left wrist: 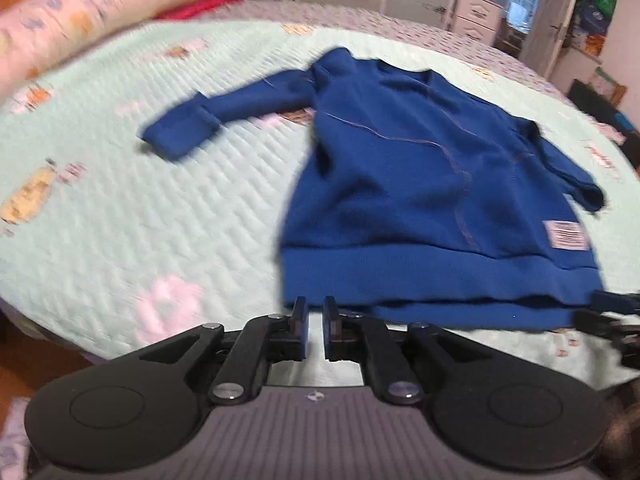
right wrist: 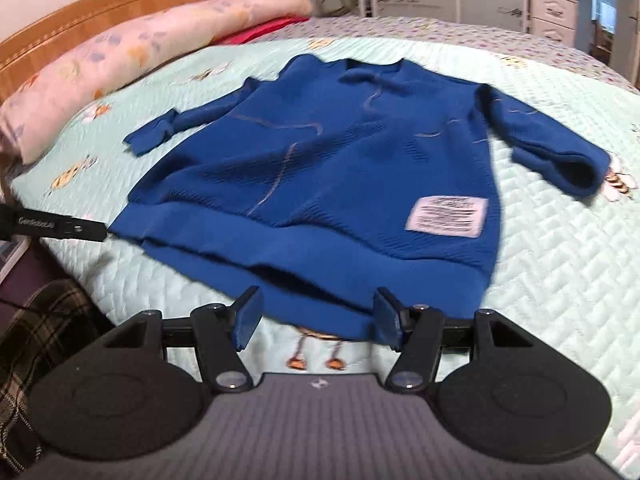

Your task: Fold clothes

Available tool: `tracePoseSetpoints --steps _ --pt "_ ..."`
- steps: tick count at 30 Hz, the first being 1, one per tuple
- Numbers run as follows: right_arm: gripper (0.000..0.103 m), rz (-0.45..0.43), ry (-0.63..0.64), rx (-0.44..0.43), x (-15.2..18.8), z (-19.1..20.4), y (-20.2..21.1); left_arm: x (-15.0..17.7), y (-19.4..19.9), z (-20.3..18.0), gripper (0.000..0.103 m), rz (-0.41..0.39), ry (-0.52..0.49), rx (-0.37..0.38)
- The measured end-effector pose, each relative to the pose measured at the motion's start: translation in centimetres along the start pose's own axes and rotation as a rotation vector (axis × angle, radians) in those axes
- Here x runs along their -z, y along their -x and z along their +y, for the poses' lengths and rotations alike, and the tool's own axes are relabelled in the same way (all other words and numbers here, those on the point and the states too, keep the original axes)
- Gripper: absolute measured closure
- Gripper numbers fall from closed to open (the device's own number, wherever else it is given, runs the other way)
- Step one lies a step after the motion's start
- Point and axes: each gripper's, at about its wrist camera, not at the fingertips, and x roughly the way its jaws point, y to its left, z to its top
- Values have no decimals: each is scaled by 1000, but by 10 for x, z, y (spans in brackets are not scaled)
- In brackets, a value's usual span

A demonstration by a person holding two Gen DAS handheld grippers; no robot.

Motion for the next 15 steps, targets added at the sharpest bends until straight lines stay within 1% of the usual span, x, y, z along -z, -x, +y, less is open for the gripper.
tracePoseSetpoints --steps 1,3,4,7,10,11,12,14,15 --pt "42 -3 -4 4 0 -4 2 -1 -2 5 96 3 17 -9" --pt "42 -11 -4 19 2 -7 6 -2 -8 16 95 12 67 -5" --pt "42 -12 -3 23 3 -8 7 -3 -10 19 95 14 73 -3" --pt "42 -1 3 34 5 -7 6 -7 -18 23 95 17 49 13" --pt "42 8 9 38 6 -4 5 -12 -26 25 92 21 57 48" --pt "42 5 10 36 6 -3 6 -14 -29 27 87 23 69 57" --pt "42 -1 12 33 5 -3 8 -16 -32 28 78 25 79 59" --pt "42 -17 13 28 3 -2 12 -20 -39 29 70 31 95 67" --pt "42 -21 13 23 2 -2 13 -21 -43 29 70 37 101 76"
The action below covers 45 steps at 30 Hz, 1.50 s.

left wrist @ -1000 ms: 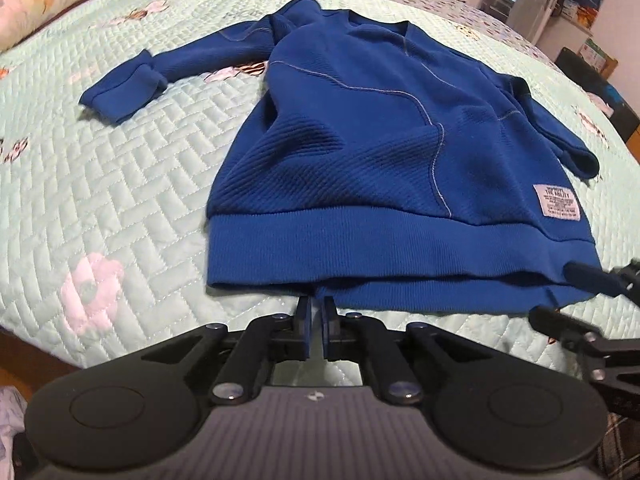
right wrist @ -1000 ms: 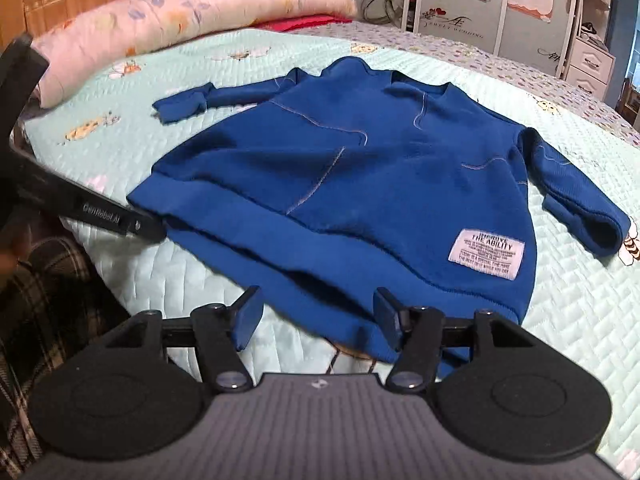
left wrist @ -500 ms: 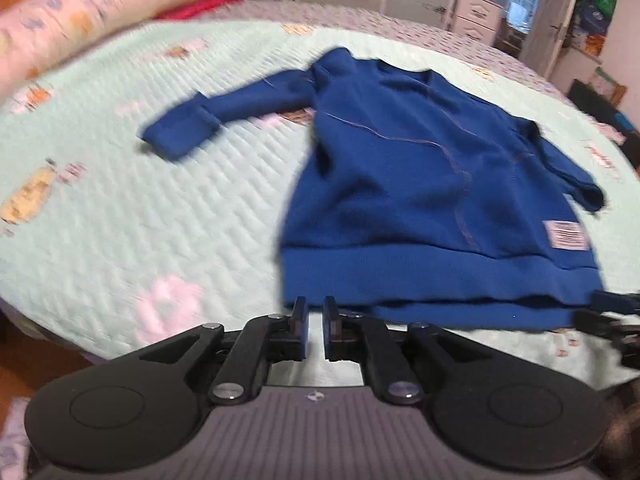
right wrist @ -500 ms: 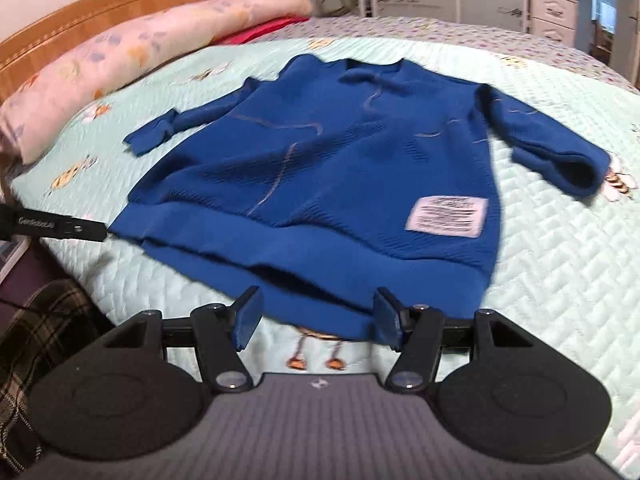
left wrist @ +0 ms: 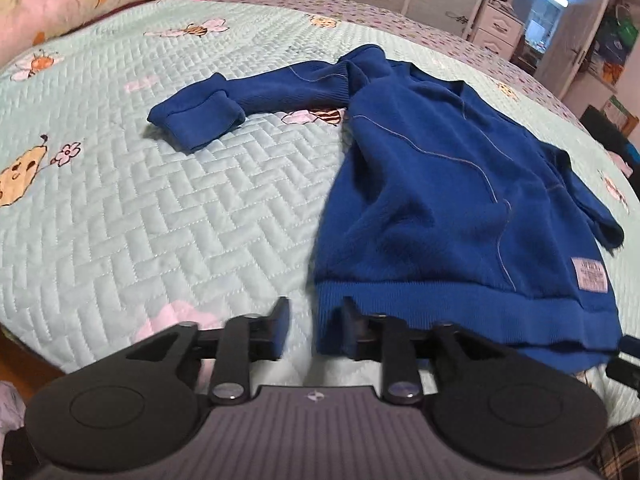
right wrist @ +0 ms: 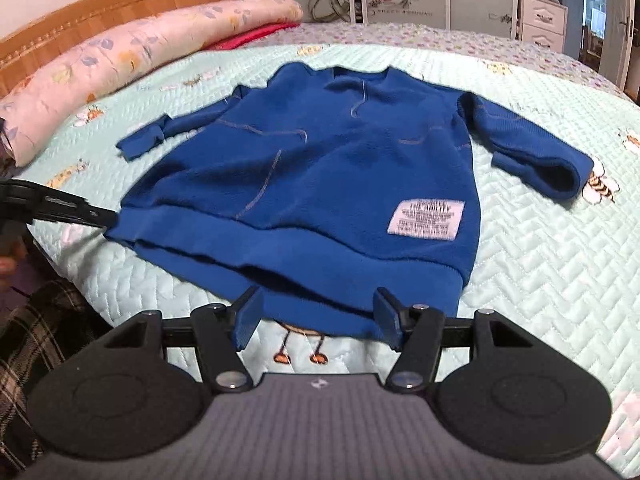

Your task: Fold clothes

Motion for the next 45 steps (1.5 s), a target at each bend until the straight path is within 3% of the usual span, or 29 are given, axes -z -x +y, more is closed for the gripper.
tracePoseSetpoints --steps 2,4,6,12,15,20,23,28,31,32,34,37,39,42,45 --pt "42 14 13 0 -1 0 -1 -3 -7 1 72 13 10 25" --pt "42 30 35 13 1 2 -5 -6 -14 1 88 28 18 59" --pt "42 55 42 13 5 2 -10 -10 -14 0 95 32 7 76" --pt "42 80 131 -12 12 12 -10 -17 -12 9 95 51 15 139" --pt "42 90 135 9 10 12 -15 -18 -14 10 97 63 -16 134" --pt "42 146 121 73 16 -1 -24 -28 1 -3 97 21 -159 26" --pt "42 143 109 73 20 -6 -24 -30 7 -10 97 11 -208 41" --pt "41 140 104 74 22 -8 -25 -17 -10 -7 92 101 -210 34" --pt "41 155 87 59 19 -11 -22 -11 -5 3 68 101 -143 78" --pt "41 158 66 47 19 -14 -19 -10 -3 7 59 90 -118 89" --pt "41 138 -1 13 18 -24 -9 -9 2 14 58 69 -73 106" --pt "41 27 -158 -35 16 -47 17 -11 5 17 58 50 -21 108" --pt "41 -22 -257 1 15 -65 25 -15 4 14 58 30 -7 96" --pt "42 -26 -374 37 14 -90 13 -23 -6 8 58 23 3 59" --pt "49 -19 -547 -32 16 -111 -8 -26 -16 9 58 33 32 39"
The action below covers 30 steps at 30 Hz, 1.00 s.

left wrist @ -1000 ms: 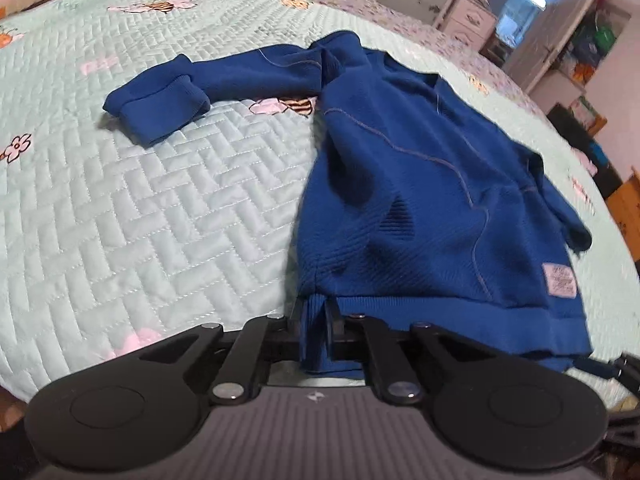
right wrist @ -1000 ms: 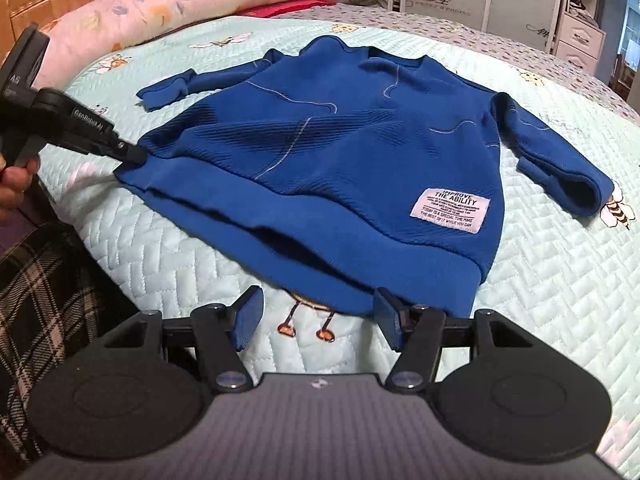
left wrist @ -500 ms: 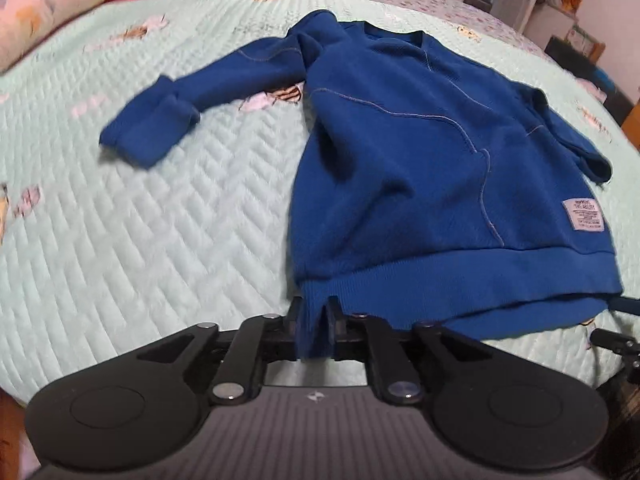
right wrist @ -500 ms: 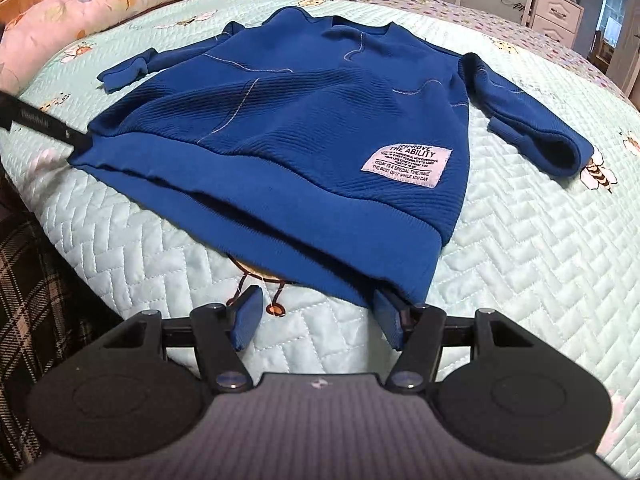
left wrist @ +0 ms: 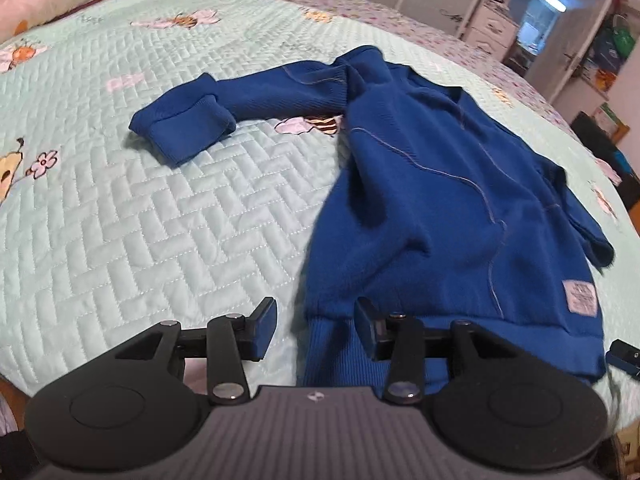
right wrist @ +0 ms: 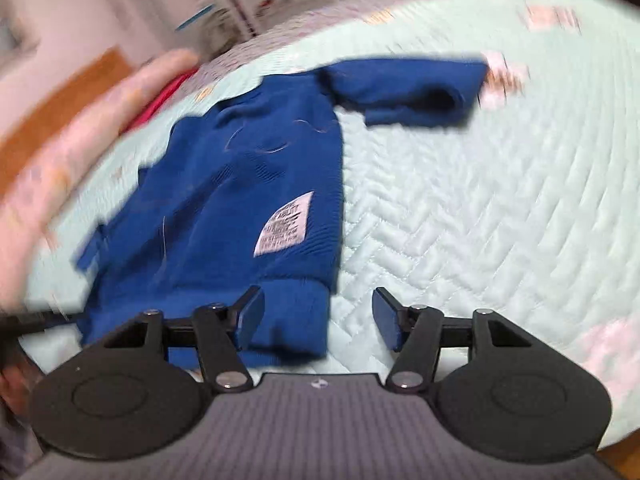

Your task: Fold clothes

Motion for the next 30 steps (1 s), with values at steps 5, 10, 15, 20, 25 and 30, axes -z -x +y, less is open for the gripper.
tracePoseSetpoints --steps 5,10,15,20,25,30 --pt "54 15 -115 -51 1 -10 -23 3 -7 -1 58 6 13 -29" --pt "87 13 -136 -76 6 -20 -18 5 -7 -9 57 13 -29 -62" --pt "90 26 -118 -67 12 -26 -14 12 -8 -19 56 6 -91 -107" --pt "90 35 -42 -30 11 -14 -13 13 -6 -19 57 6 -87 -109" --pt "89 32 -28 -45 12 -18 -17 10 2 -12 57 -3 -28 -67" --pt "87 20 -77 -58 13 -20 -14 7 14 -8 57 -65 40 -11"
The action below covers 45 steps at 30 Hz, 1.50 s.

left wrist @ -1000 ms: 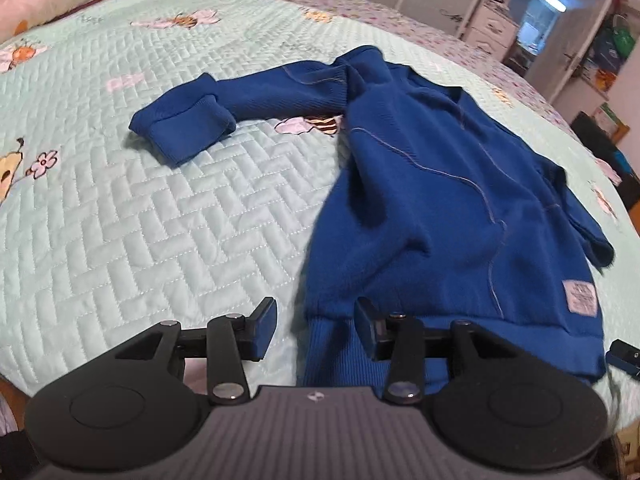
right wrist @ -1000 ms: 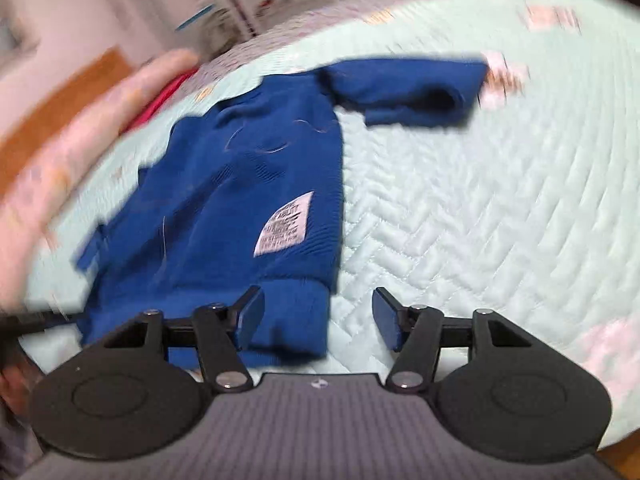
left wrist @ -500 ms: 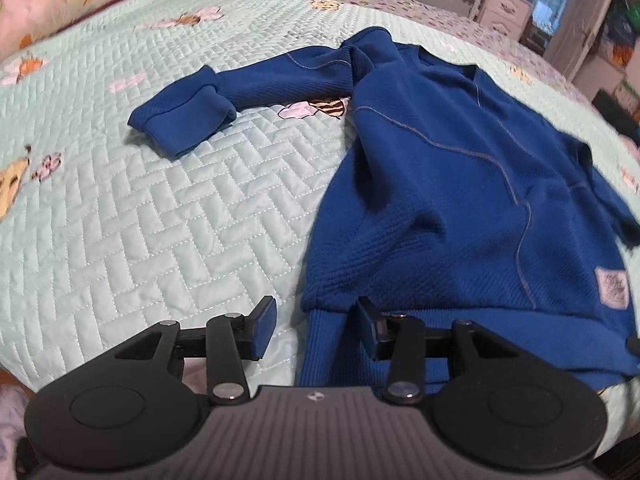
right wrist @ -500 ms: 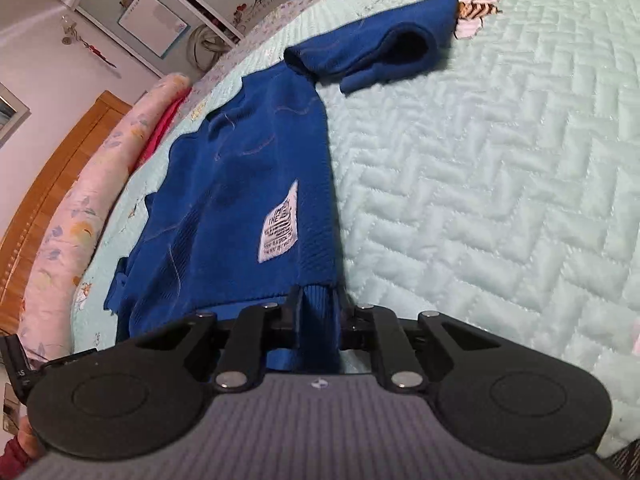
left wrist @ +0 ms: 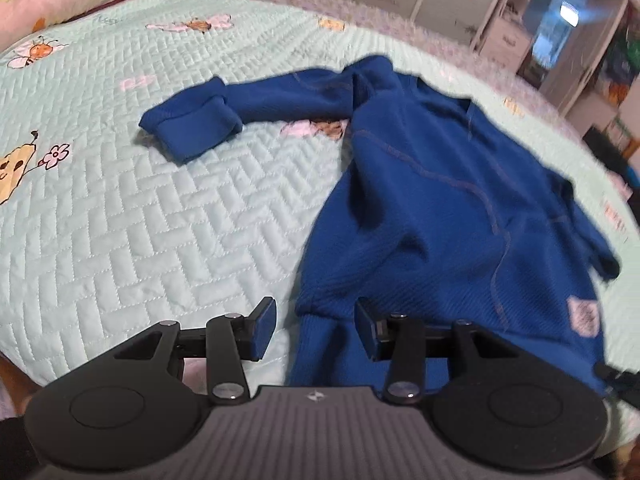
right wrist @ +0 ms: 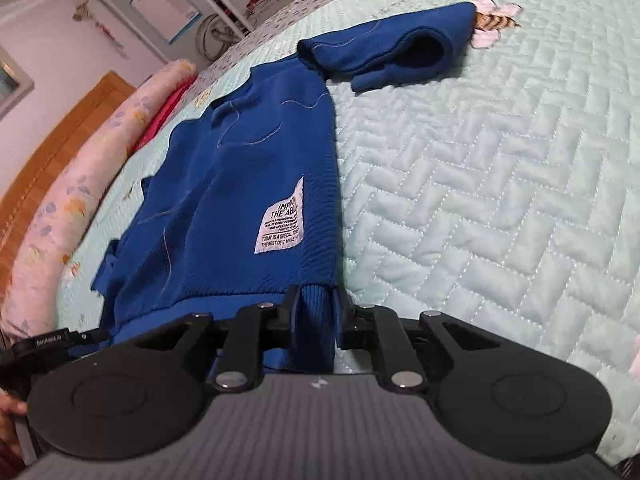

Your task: Fold clothes

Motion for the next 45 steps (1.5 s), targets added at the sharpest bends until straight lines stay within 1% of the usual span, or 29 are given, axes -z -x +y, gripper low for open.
tracePoseSetpoints --steps 3,4,6,8,10,13,16,18,20,24,27,32,35,38,41,45 --pt "83 3 -9 22 0 7 4 -6 -1 4 57 -30 35 9" --pt "79 7 -4 30 0 9 5 -8 -2 6 57 -30 42 5" --pt "77 22 11 40 1 14 5 -8 -7 9 57 -12 54 -3" --pt "71 30 20 46 3 19 4 -4 -9 12 57 10 61 1" --pt "69 36 22 50 3 21 2 2 -9 12 57 28 45 2" --pt "68 37 -15 37 1 16 0 11 -9 5 57 36 -12 -5" --pt "70 37 -23 26 1 14 -1 16 -12 -4 57 27 -86 -42" --pt "83 39 16 53 2 17 0 18 -14 -6 56 21 -111 -62" --pt "87 42 59 65 4 20 1 19 -15 -6 55 17 -112 -73" --pt "90 62 181 107 6 31 2 19 -15 -5 54 19 -120 -90" --pt "91 80 228 121 6 35 3 20 -13 -8 54 21 -128 -110" --pt "91 77 224 122 6 34 3 18 -10 -7 55 34 -104 -116" --pt "90 74 177 107 5 30 5 16 -5 -3 56 37 -60 -108" --pt "90 69 145 100 5 27 7 14 3 -4 57 24 -37 -118" --pt "89 63 104 83 5 23 9 10 13 -11 57 -6 -36 -119" --pt "88 49 60 61 2 16 15 -1 27 -36 57 -72 -71 -87"
